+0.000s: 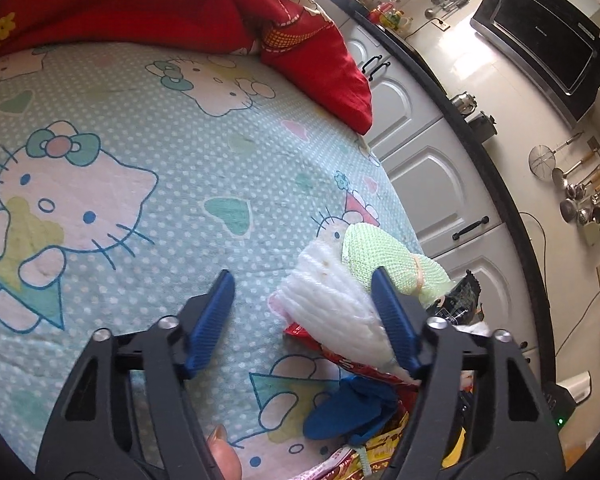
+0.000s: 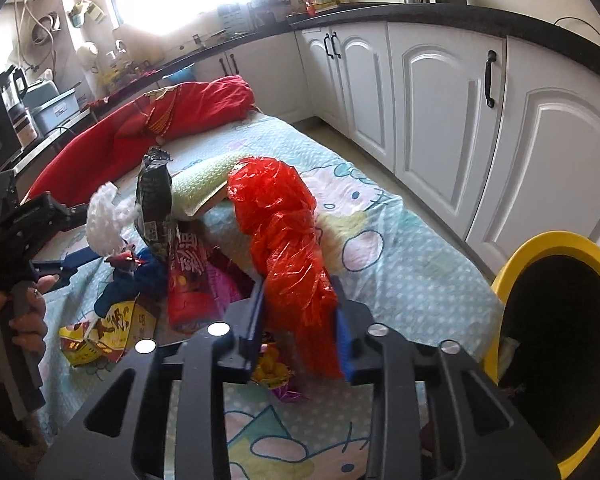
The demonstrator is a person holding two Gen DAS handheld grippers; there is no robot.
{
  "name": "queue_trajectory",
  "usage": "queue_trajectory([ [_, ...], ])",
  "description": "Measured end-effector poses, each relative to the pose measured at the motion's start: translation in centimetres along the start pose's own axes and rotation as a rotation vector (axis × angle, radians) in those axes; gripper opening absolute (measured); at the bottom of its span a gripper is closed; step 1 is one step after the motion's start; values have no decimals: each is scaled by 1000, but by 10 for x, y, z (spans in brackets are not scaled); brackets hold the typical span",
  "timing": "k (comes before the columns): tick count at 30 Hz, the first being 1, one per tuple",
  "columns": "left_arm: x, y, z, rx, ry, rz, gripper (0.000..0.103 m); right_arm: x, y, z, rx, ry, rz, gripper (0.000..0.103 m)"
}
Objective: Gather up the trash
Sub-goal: 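Grasp the red plastic bag with the right tool while the left tool grasps the white fluffy item, then carry the red bag with the right tool while the left tool carries the white item to the bin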
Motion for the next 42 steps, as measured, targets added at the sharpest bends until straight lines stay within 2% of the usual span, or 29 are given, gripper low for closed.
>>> queue_trajectory([
  [1, 0, 0, 0, 0, 0, -2, 49, 0, 0, 1, 3, -1, 2, 25],
  [3, 0, 0, 0, 0, 0, -8, 32, 0, -1, 3, 12, -4, 5, 22],
  [9, 3, 3, 7, 15, -8, -30, 9, 0, 1, 9, 36, -6, 2, 19],
  [12, 6, 4, 13, 27, -7, -45, 6, -1, 3, 12, 47, -2, 2, 18],
  [22, 24, 7, 39, 96, -13, -102, 4, 1, 10, 29, 95, 24, -26, 17],
  [36, 73, -2, 64, 169, -31, -227, 4, 11, 5, 57, 140, 6, -35, 13],
  [42, 96, -9, 66, 176, -50, -273, 4, 22, 3, 73, 162, -7, -33, 13],
])
Point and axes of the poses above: each gripper's, at about its wrist camera, not at the fingertips, and z roughly against the way its jaws point, x to its right, y to its top, the point moved 2 cm from there along -z, roughly the way its jaws point, and after that the axes turned 5 degrees about -z, right-handed, at the moved point
